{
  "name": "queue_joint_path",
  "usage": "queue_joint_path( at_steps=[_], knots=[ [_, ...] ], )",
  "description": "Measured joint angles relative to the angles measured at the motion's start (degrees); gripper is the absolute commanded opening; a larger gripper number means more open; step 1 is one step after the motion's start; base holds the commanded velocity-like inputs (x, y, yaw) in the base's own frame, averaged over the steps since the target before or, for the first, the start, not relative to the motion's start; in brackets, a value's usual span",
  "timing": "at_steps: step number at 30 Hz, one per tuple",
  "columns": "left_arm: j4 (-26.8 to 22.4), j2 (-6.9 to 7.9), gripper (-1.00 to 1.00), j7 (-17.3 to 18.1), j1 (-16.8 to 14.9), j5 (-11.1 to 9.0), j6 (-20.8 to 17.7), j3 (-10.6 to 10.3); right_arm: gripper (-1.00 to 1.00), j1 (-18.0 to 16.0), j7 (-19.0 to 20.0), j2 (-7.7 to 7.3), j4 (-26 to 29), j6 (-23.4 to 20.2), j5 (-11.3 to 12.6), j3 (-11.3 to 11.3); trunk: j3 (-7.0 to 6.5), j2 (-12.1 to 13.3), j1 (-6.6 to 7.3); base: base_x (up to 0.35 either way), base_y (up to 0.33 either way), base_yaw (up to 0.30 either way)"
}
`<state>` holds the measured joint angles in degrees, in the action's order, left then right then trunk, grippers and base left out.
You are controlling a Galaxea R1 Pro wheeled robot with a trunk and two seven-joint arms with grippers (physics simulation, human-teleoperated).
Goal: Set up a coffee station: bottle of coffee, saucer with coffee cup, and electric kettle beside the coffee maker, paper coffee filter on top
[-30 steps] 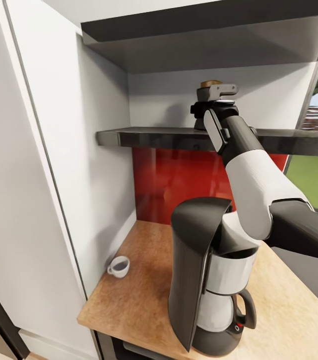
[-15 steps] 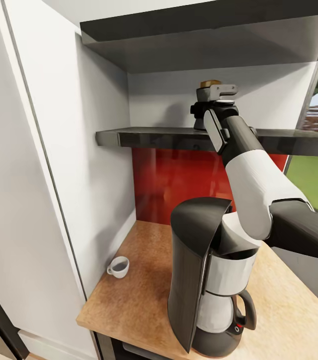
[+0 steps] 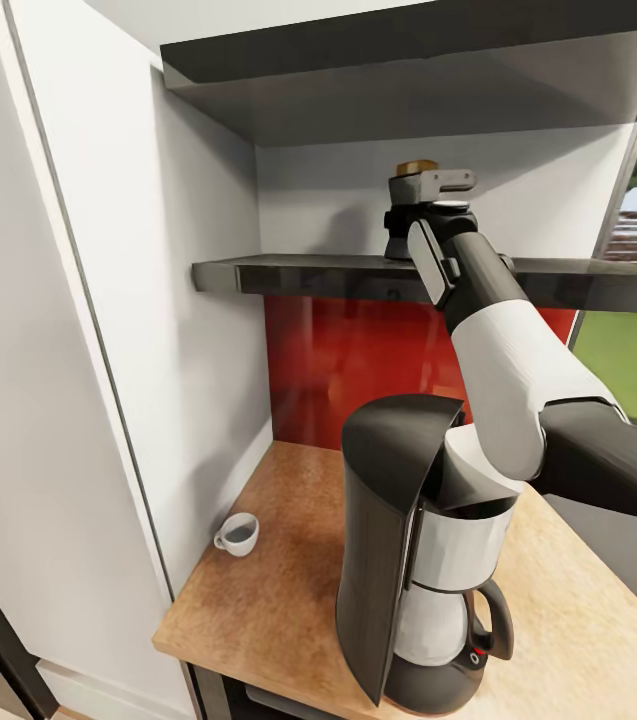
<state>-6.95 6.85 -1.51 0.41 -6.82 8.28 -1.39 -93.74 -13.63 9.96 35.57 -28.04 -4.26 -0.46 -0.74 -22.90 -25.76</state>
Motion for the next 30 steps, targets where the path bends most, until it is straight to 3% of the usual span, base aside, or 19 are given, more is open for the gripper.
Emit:
queue_joint_path(
  at_steps=[30],
  knots=[
    [0.0,0.09,1.0,0.0,0.0,0.1,0.0,0.0,-1.0,0.0,0.0,0.0,0.3,-0.1,0.4,0.0,0.01,0.0,0.0,0.0,0.0,0.0]
  ],
)
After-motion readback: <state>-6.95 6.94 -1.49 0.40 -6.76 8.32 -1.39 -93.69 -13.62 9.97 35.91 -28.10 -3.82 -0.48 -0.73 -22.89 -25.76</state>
